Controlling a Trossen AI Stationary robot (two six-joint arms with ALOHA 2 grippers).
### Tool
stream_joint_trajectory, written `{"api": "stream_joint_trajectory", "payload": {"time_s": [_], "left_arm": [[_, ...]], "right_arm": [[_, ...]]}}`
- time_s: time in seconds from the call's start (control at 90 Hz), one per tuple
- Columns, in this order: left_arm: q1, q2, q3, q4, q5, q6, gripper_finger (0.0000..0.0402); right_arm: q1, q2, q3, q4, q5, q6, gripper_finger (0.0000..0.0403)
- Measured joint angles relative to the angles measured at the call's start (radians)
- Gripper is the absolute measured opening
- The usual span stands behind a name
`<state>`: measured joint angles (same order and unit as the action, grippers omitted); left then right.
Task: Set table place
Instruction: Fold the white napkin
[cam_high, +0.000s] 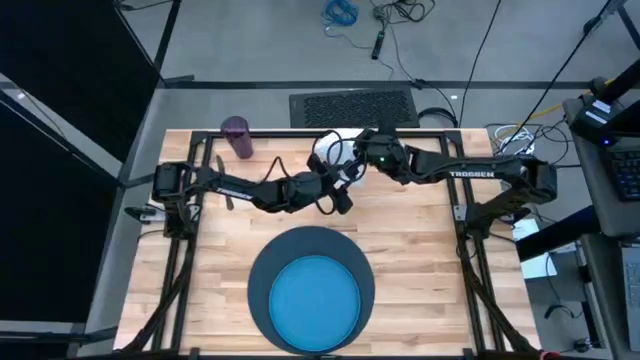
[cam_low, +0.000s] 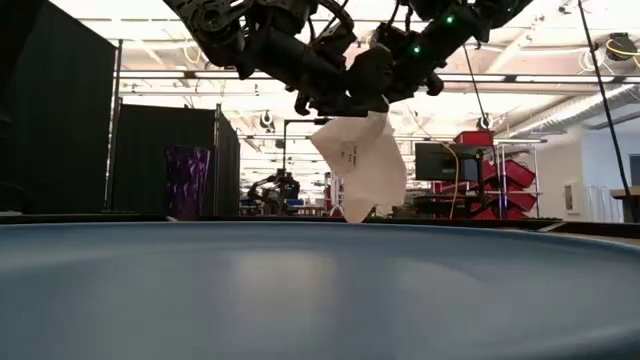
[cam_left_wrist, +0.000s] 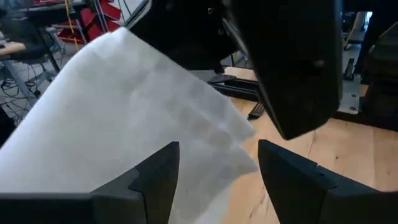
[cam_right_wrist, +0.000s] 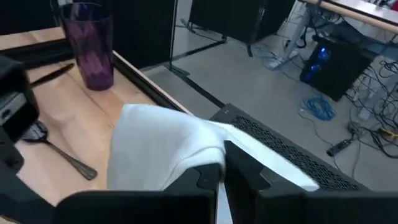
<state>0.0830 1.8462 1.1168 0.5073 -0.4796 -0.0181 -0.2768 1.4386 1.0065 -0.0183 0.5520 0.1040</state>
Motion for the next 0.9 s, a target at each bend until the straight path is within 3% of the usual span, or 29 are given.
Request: {"api": "stream_joint_trajectory", "payload": {"time_s": [0.333,0.633,0.789,0.9], "left_arm": [[0.006,0.021,0.001,0.013,-0.023,0.005,0.0202],[0.005,0.064,0.002,0.014,-0.044,0.0,0.0202],[0.005,0.068,0.002,0.026,-0.104,0.004,0.0201],[0.002,0.068,0.003,0.024,-0.148,0.004,0.0198]], "right_arm": [[0.028,-0.003,0.0,0.037,-0.086,-0.008,0.0],[0.047,-0.005,-0.001,0.041,-0.08,-0.015,0.0],[0.053,-0.004,-0.001,0.054,-0.209,-0.011,0.0],[0.051,-0.004,-0.001,0.065,-0.221,-0.011,0.0]]}}
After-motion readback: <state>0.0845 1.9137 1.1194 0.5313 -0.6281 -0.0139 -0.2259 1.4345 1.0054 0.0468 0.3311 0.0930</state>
